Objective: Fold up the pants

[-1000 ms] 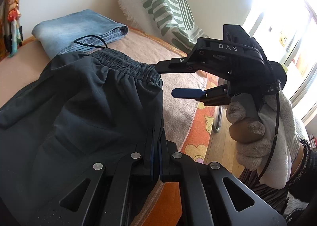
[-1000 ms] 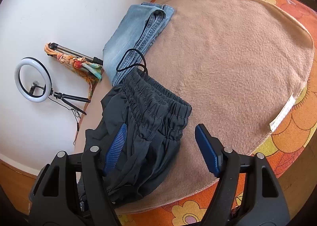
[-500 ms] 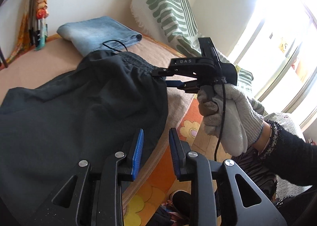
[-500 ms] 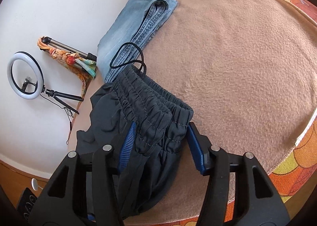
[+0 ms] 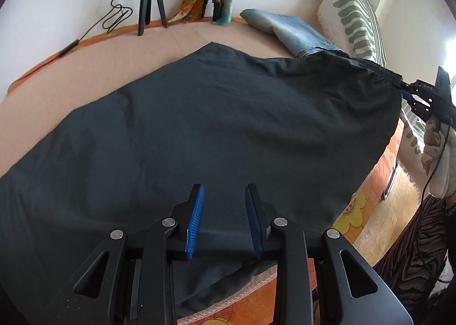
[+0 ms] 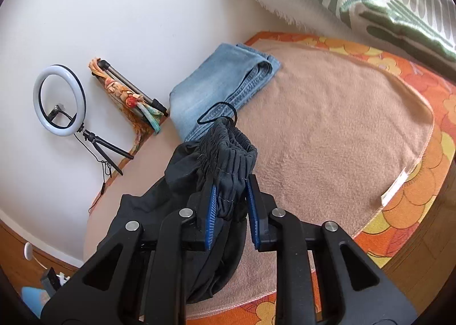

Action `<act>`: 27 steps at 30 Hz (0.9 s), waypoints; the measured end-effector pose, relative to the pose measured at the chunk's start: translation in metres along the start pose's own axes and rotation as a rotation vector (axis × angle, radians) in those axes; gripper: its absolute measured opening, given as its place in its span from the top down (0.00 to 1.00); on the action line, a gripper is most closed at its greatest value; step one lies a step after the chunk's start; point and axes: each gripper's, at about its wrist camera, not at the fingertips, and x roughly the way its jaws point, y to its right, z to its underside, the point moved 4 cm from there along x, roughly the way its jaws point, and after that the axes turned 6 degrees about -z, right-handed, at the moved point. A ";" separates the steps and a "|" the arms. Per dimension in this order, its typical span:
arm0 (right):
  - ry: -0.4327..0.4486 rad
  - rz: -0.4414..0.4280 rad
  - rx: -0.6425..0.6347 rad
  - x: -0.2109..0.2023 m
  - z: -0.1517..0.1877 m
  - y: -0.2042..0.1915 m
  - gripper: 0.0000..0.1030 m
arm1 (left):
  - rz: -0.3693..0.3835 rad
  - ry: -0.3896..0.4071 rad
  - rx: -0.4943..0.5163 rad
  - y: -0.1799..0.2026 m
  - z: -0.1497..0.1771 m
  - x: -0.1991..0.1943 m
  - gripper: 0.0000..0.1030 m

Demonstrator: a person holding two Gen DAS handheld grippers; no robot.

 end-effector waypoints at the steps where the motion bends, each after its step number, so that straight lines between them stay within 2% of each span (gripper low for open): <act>1: 0.027 0.013 -0.020 -0.009 0.000 -0.002 0.80 | 0.007 -0.012 -0.021 -0.007 0.004 0.003 0.73; 2: 0.036 0.031 -0.024 -0.013 0.000 0.000 0.80 | 0.010 -0.021 -0.038 -0.011 0.005 0.006 0.73; 4: -0.003 0.082 -0.020 -0.003 0.002 0.011 0.80 | 0.009 -0.021 -0.063 -0.018 0.004 0.005 0.73; 8: -0.120 0.162 -0.010 0.026 0.010 0.036 0.77 | 0.032 0.069 -0.118 -0.033 -0.007 -0.027 0.73; 10: -0.144 0.180 0.000 0.029 0.012 0.042 0.69 | 0.029 0.109 -0.148 -0.045 -0.009 -0.045 0.73; 13: -0.116 0.185 0.018 0.017 0.008 0.043 0.59 | 0.022 0.148 -0.185 -0.066 -0.002 -0.067 0.73; 16: -0.070 0.184 -0.031 0.000 0.004 0.029 0.55 | -0.005 0.135 -0.157 -0.079 0.018 -0.079 0.73; 18: -0.058 0.147 -0.069 -0.006 0.005 0.014 0.54 | -0.009 0.107 -0.116 -0.080 0.036 -0.081 0.73; 22: -0.078 0.089 -0.174 0.001 0.015 -0.022 0.54 | -0.049 0.040 0.005 -0.070 0.069 -0.078 0.73; 27: -0.135 0.000 -0.220 0.025 0.034 -0.059 0.54 | -0.114 -0.008 0.108 -0.058 0.083 -0.067 0.73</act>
